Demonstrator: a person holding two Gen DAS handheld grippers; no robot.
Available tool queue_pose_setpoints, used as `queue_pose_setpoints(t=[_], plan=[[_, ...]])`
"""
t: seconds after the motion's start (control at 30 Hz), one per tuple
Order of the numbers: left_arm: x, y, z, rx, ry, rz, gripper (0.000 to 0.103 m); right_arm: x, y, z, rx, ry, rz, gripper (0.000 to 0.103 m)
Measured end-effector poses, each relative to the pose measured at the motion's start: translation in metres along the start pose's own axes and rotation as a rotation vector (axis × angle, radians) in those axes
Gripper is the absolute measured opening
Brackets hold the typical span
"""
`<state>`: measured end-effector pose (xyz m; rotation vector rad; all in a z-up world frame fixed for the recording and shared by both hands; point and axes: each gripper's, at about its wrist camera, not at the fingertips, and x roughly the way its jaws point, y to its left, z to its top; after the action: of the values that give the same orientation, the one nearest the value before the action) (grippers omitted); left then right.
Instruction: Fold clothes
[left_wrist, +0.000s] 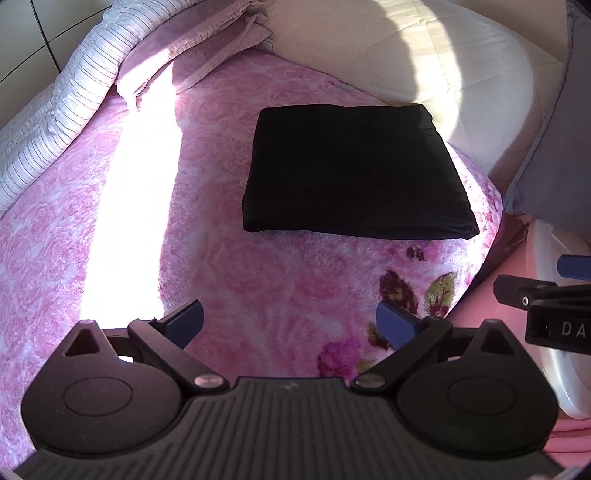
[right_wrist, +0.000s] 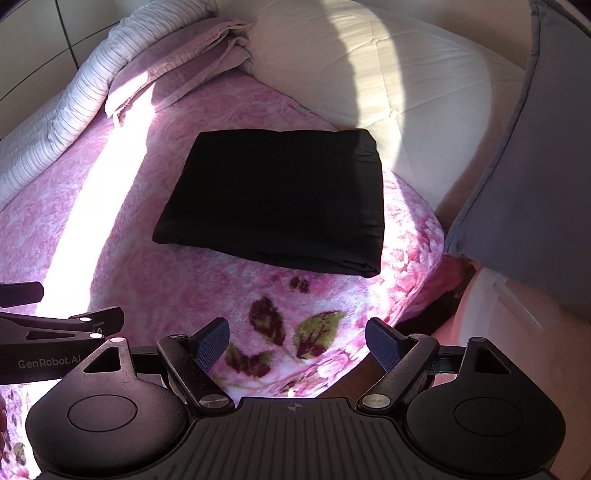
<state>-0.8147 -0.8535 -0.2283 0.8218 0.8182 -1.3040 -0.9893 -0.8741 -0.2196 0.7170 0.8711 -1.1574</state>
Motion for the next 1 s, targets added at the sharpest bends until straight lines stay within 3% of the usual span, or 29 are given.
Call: queue_pose_setpoints(t=[0.3, 1.0], plan=[[0.003, -0.008, 0.009, 0.013, -0.010, -0.020, 0.098, -0.004, -0.016, 0.002, 0.038, -0.004, -0.020, 0.084], [-0.004, 0.014, 0.005, 0.011, -0.034, -0.034, 0.098, -0.009, 0.010, 0.000, 0.028, -0.006, -0.039, 0.084]])
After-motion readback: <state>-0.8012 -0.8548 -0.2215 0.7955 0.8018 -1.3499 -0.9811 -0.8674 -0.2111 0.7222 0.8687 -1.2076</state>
